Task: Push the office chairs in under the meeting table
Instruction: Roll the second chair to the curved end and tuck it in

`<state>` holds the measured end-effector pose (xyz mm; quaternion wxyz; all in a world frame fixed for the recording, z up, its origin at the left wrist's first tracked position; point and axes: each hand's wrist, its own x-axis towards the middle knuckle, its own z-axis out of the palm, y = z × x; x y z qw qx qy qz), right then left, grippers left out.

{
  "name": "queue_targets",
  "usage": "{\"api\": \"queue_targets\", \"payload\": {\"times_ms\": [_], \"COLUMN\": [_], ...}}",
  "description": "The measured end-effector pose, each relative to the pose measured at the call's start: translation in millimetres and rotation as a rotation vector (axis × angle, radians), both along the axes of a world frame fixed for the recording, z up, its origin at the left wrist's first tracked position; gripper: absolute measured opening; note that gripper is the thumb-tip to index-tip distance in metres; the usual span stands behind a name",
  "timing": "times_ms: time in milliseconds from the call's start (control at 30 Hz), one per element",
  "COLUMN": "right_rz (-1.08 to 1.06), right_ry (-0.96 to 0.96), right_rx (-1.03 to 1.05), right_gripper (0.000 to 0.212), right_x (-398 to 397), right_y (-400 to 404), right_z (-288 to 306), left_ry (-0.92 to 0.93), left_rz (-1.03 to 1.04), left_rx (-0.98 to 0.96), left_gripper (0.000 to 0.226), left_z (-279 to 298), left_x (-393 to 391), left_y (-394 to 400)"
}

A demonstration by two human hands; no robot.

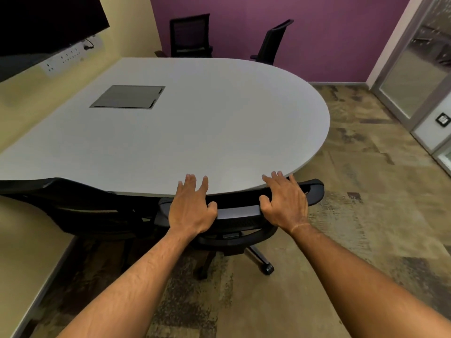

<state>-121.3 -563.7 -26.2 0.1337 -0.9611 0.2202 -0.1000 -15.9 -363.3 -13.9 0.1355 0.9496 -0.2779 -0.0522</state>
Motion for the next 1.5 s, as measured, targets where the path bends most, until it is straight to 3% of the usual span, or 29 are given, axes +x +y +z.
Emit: {"api": "queue_targets", "payload": {"times_ms": [600, 1200, 1500], "right_rz": [0.088, 0.17, 0.3], "right_ry": [-0.004, 0.258, 0.376], "right_rx": [0.011, -0.179, -0.158], "right_gripper": [0.069, 0.079, 0.079], "right_x": [-6.3, -0.8, 2.2], "right_y": [-39.6, -31.1, -50.4], "right_z": [0.8, -3.4, 0.5], "left_ry": [0.021, 0.006, 0.069], "left_rz": [0.08, -0.004, -0.012], "left_rx": [-0.061, 0.006, 0.08], "left_gripper": [0.069, 0.074, 0.078], "left_z": [10.7, -5.4, -5.0], "left_x": [-28.9, -10.6, -29.8], "left_y": [-30.1, -11.7, -58.2]}}
